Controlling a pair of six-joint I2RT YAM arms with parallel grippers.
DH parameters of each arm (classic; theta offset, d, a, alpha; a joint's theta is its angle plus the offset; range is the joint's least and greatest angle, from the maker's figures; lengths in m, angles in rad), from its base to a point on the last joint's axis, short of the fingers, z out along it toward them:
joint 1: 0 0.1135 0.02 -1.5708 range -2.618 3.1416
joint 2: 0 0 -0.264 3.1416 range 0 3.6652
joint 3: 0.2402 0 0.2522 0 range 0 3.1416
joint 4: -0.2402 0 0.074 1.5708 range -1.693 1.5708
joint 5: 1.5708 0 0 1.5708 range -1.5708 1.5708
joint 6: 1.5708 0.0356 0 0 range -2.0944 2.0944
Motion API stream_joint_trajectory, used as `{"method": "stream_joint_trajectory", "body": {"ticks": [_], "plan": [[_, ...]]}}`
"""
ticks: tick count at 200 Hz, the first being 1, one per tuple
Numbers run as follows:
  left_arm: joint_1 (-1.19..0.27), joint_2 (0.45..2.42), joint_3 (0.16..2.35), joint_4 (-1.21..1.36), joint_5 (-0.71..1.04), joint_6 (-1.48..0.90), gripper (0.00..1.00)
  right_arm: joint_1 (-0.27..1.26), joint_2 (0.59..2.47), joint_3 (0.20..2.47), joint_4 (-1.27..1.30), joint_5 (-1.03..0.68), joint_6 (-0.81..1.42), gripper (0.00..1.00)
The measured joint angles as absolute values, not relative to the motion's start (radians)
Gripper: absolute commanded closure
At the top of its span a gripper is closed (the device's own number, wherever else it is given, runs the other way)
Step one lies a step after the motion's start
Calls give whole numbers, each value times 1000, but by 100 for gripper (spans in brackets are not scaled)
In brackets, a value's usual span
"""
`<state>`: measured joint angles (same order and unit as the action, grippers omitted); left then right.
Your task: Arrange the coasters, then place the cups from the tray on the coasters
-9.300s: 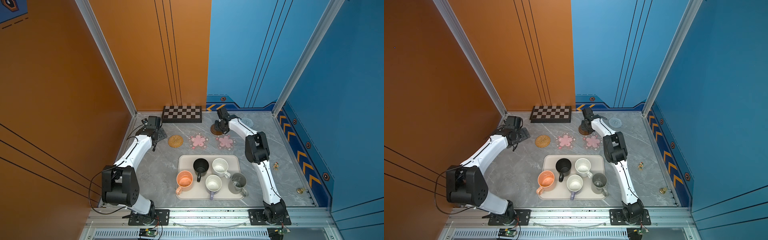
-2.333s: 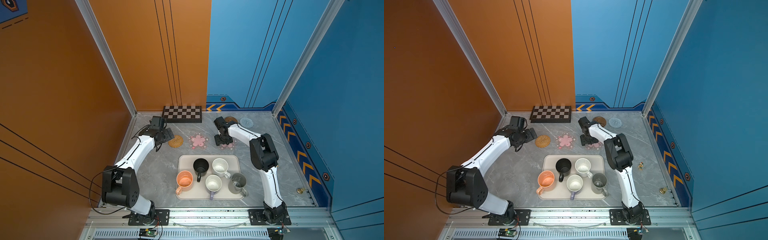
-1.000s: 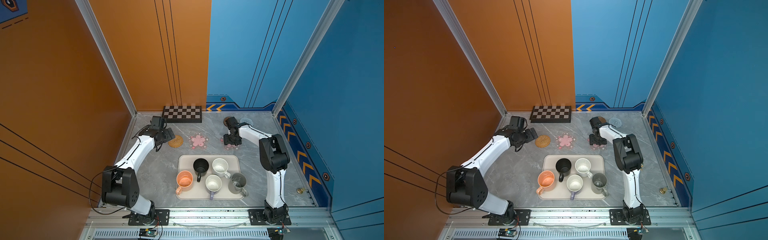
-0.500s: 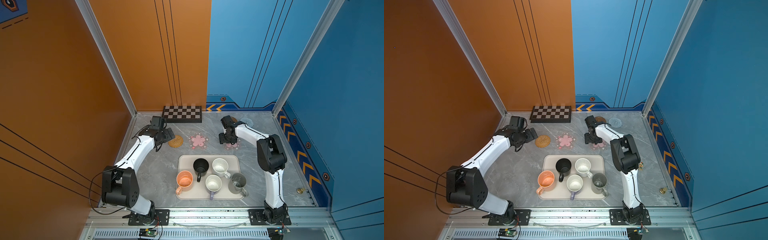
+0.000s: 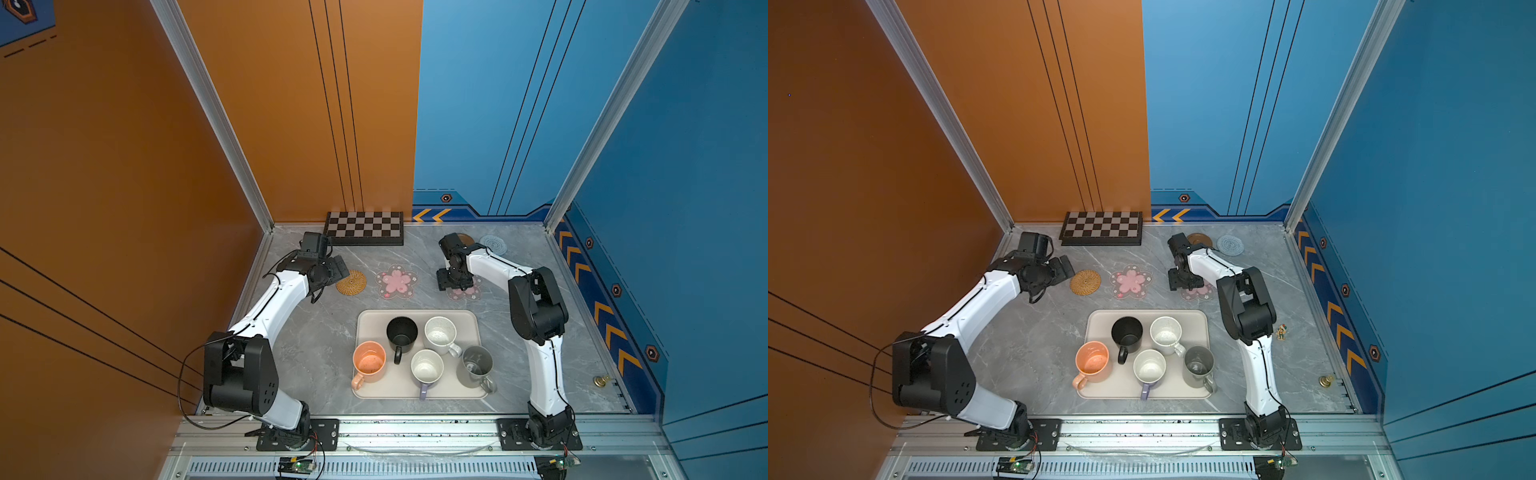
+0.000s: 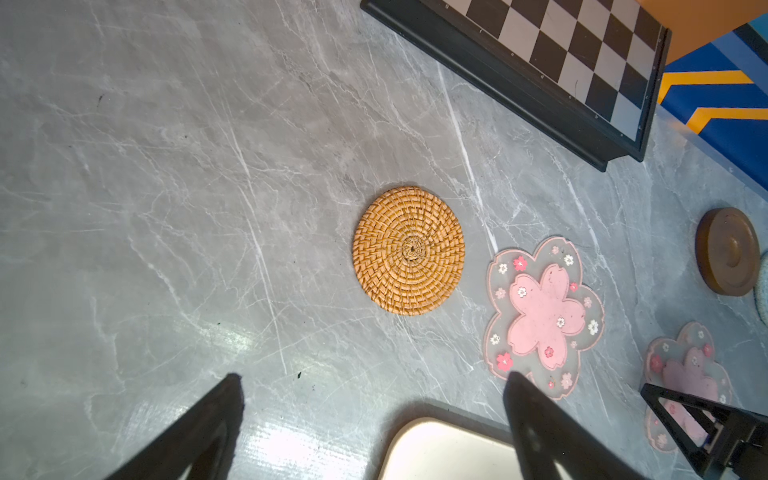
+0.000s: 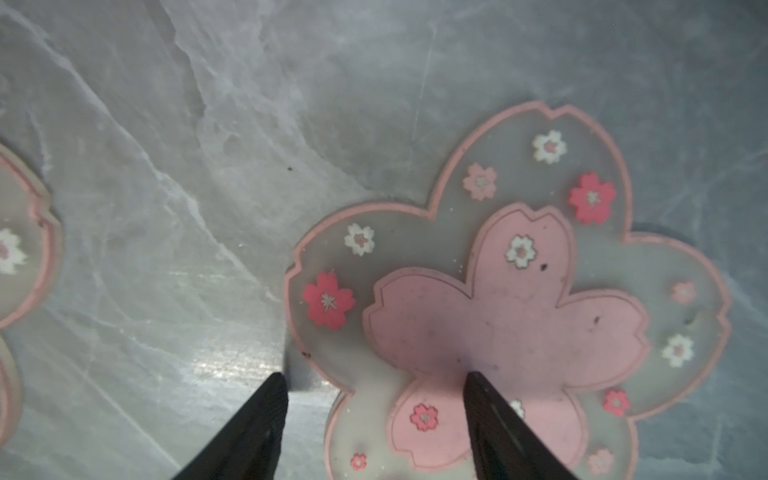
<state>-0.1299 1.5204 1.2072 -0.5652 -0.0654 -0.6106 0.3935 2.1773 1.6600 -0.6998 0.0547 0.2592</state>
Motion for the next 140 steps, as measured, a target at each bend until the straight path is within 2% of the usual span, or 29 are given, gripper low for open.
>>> {"method": "stream_joint_trajectory", "body": {"ticks": [140], "plan": [[-130, 1520, 1207, -565, -65, -619, 2, 360, 2177, 1657, -722, 102, 186, 32]]}}
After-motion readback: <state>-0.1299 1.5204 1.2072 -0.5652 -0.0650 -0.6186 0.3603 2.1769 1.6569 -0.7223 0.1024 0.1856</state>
